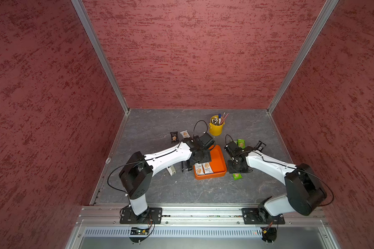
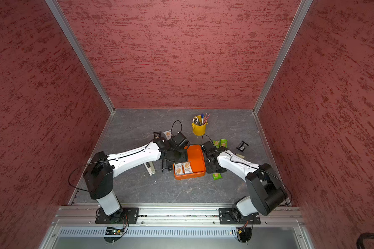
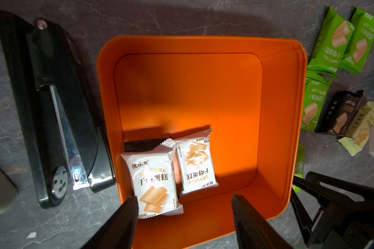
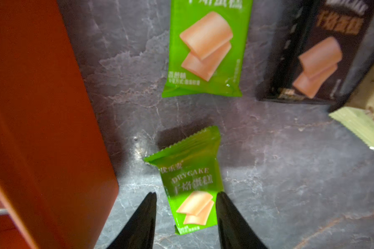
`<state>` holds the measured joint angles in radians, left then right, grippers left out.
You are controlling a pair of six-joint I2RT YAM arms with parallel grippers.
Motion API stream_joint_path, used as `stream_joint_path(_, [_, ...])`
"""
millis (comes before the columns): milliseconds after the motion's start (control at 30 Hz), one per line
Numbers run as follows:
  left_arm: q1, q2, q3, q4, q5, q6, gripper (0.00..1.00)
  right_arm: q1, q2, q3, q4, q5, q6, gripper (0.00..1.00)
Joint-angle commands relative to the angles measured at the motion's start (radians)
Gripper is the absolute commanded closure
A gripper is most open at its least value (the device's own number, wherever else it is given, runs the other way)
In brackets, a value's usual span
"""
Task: Take the cookies out of the storage box
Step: Place the cookie at the center of the board, then pick up the cookie from the storage box.
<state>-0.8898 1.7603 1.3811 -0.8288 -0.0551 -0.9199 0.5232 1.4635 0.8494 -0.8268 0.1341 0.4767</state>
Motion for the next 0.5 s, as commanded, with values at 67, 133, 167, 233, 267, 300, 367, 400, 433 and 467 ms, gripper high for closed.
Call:
stream_joint_path(67, [-0.019,0.029,0.055,-0.029,-0.016,-0.018,0.27,-0.018,-0.100,0.068,-0.045,0.025,-0.025,0.49])
stream_joint_path(133, [-0.028,0.044,0.072,-0.041,-0.016,-0.025,0.27,-0.024,-0.129,0.094,-0.062,0.030,-0.030,0.47])
stream_joint_path(167, [-0.034,0.051,0.079,-0.045,-0.016,-0.029,0.27,-0.027,-0.140,0.107,-0.068,0.030,-0.033,0.45])
stream_joint_path(233, [-0.048,0.069,0.092,-0.053,-0.017,-0.047,0.27,-0.032,-0.163,0.130,-0.074,0.029,-0.036,0.43])
stream_joint_path(267, [-0.054,0.077,0.096,-0.056,-0.017,-0.055,0.27,-0.035,-0.174,0.137,-0.073,0.026,-0.038,0.42])
stream_joint_path(300, [-0.061,0.086,0.099,-0.056,-0.017,-0.066,0.27,-0.039,-0.186,0.141,-0.069,0.018,-0.039,0.40])
stream_joint_path(367, [-0.077,0.103,0.106,-0.055,-0.019,-0.088,0.27,-0.050,-0.204,0.143,-0.057,-0.010,-0.039,0.37])
stream_joint_path(400, [-0.086,0.114,0.112,-0.057,-0.023,-0.101,0.27,-0.056,-0.214,0.140,-0.047,-0.033,-0.042,0.35])
stream_joint_path(433, [-0.094,0.125,0.117,-0.059,-0.029,-0.111,0.27,-0.062,-0.223,0.135,-0.036,-0.057,-0.047,0.34])
stream_joint_path(467, [-0.102,0.136,0.123,-0.060,-0.035,-0.119,0.27,-0.064,-0.229,0.131,-0.028,-0.074,-0.049,0.33])
